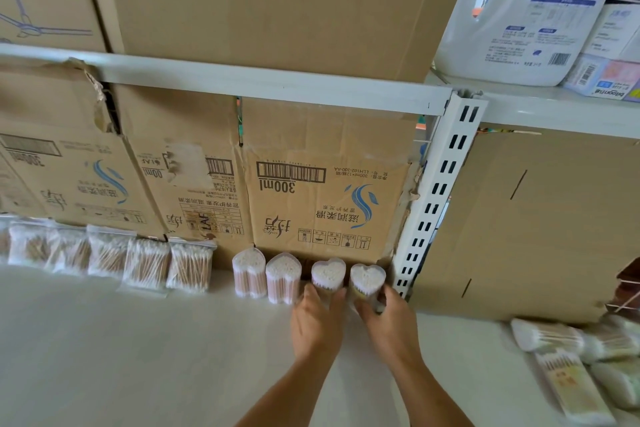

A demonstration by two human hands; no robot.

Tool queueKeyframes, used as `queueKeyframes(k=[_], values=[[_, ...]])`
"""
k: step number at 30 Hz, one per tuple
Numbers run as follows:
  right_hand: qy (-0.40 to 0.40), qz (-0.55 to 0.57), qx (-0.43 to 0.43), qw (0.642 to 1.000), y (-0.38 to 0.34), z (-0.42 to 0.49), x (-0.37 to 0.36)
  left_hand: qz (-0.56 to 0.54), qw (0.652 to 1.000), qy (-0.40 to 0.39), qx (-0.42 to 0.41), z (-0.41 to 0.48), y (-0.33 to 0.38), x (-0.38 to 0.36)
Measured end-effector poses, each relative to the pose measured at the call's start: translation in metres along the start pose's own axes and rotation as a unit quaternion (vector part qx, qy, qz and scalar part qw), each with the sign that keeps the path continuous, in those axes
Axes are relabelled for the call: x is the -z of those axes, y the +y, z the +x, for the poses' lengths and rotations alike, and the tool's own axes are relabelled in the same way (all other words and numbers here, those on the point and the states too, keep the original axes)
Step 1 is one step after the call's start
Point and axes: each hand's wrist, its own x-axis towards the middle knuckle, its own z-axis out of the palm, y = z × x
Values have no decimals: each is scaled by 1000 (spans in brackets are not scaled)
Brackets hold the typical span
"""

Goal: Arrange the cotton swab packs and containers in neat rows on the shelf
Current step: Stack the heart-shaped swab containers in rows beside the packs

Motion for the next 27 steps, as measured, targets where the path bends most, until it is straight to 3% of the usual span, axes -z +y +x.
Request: queueKeyframes(k=[14,19,22,27], values=[[-36,2,9,999,-12,1,-18,47,998,34,-29,-4,-16,25],[-6,26,24,999,-14,2,-18,50,998,27,-22,-5,-13,25],[23,-5,38,999,-15,4,-19,20,999,29,7,-9,-11,23],[38,-27,77,996,-16,3,-18,-49,998,31,-14,-12,-7,20]])
